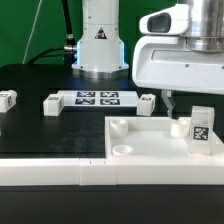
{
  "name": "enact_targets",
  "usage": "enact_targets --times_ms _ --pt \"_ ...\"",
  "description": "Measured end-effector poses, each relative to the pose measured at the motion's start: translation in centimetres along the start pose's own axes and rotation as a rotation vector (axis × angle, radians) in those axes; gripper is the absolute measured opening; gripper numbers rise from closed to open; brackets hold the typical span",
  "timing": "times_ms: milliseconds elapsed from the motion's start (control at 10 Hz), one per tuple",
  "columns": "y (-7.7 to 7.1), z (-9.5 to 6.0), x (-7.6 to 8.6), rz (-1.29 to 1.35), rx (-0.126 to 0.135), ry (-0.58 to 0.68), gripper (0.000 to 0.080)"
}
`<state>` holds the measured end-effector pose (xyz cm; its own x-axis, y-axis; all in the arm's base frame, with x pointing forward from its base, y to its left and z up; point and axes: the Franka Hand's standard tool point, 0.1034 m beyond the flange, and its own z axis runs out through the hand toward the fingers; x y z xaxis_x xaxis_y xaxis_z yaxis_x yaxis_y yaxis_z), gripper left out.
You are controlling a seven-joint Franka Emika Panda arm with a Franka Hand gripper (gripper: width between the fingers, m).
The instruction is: Assemble one leg
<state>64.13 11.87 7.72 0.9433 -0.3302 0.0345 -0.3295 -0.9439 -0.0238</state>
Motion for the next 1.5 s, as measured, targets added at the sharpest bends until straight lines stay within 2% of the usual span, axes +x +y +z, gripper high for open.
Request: enact_targets --times_ms 100,300,500,700,900,1100,1200,1500 --pt "0.07 -0.04 0.1 -0.111 -0.011 0.007 0.0649" --pt "0.14 -0.03 0.13 -0.111 -0.011 0.007 0.0637" --pt "0.12 -0.03 0.13 -0.111 -0.011 0.007 0.0289" --pt "0.33 -0.02 0.23 -0.082 -0.007 0.004 0.0291" --pt "0.38 0.01 0.26 0.061 0.003 0.003 0.0291" --pt "0.81 0.07 0.2 0.381 0.051 0.017 0.0291" --pt "0.95 0.02 0.12 0.504 0.061 0.016 0.0291" --pt "1.0 0.05 0.03 0.756 0.06 0.005 0.0291"
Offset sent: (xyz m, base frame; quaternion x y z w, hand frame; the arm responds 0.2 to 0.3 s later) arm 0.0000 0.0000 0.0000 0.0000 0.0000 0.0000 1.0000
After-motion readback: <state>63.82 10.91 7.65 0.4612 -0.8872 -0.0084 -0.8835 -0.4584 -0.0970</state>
